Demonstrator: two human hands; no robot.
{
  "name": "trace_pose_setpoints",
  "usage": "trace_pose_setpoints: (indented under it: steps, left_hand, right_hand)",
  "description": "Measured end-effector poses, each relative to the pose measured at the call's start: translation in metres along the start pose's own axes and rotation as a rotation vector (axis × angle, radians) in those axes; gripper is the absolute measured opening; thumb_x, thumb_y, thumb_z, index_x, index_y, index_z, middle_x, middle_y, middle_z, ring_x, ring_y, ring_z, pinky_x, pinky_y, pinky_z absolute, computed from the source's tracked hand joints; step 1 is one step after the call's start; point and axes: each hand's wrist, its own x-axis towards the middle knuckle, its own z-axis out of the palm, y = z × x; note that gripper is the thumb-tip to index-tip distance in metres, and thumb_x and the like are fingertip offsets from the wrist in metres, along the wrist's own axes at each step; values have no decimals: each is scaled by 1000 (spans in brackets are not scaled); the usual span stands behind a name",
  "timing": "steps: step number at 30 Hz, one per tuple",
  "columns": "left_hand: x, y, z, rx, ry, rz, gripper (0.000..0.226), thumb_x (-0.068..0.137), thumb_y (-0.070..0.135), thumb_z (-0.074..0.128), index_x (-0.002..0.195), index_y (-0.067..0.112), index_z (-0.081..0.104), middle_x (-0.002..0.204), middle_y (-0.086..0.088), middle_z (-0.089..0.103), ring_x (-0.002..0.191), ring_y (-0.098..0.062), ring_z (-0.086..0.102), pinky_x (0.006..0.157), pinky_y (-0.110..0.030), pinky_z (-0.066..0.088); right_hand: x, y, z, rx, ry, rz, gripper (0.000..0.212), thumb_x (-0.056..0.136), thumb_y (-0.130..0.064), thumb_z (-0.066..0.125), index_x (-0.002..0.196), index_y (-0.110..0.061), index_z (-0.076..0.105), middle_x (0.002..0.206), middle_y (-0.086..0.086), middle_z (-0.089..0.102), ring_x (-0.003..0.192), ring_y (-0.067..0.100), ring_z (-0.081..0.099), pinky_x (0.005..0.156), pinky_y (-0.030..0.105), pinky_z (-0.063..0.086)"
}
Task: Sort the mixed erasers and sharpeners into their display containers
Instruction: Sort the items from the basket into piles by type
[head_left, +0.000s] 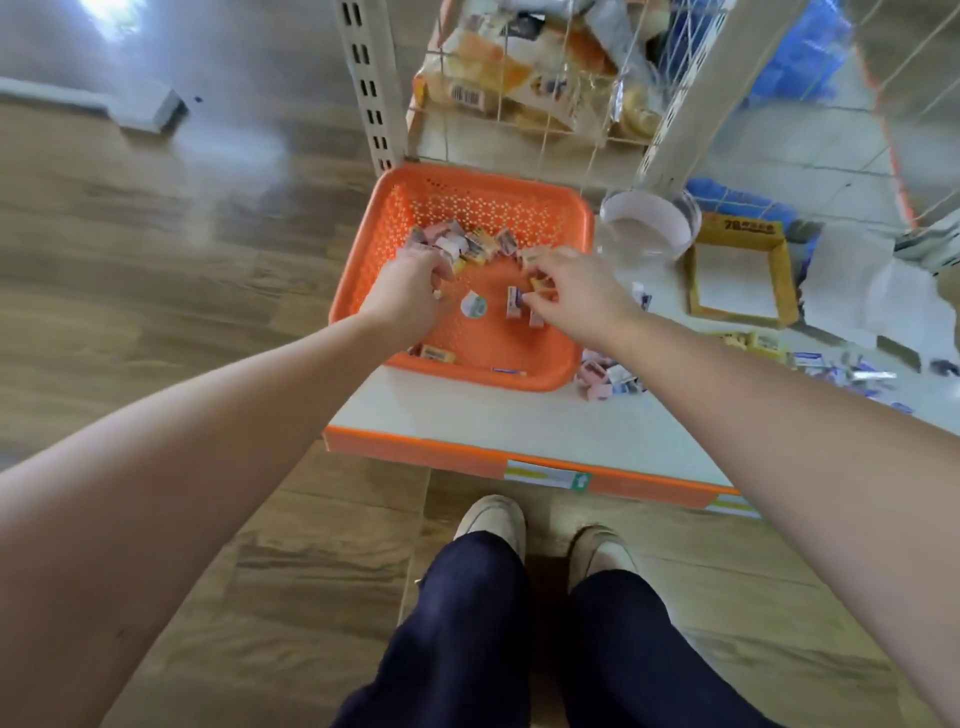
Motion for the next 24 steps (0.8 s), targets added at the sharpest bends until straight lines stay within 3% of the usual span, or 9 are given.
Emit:
trace_pose_setpoints:
  steps: [8,13,19,24]
  left_hand:
    - [0,-12,26,19,-117,-15,39,80,6,61,118,12,59,117,-11,61,110,-27,55,90,-33,46]
    - [1,-18,30,-25,-16,-33,37,79,2,57,113,13,63,111,-7,65,107,-23,57,87,-29,46]
    - [1,-18,31,-54,27,-41,35,80,1,57,112,15,63,110,-4,64,106,-19,57,83,-27,45]
    - [1,-19,32,-38,0,-25,36,81,3,55,114,17,62,109,-3,64,102,-20,57,83,-32,50]
  right_hand:
    - [33,-1,37,-136,-159,57,49,86,-11,61,133,-10,47,135,14,47,124,30,44,102,33,35]
    - [46,-1,56,-261,-270,103,48,84,-5,56,131,-7,47,128,18,45,118,36,48,98,37,40]
    - [46,-1,63,-268,-246,173,57,86,-3,52,140,-3,34,141,17,29,124,37,41,104,40,38]
    - [45,1,68,-216,-272,241,36,91,-3,43,127,4,44,132,21,41,118,37,45,83,32,37]
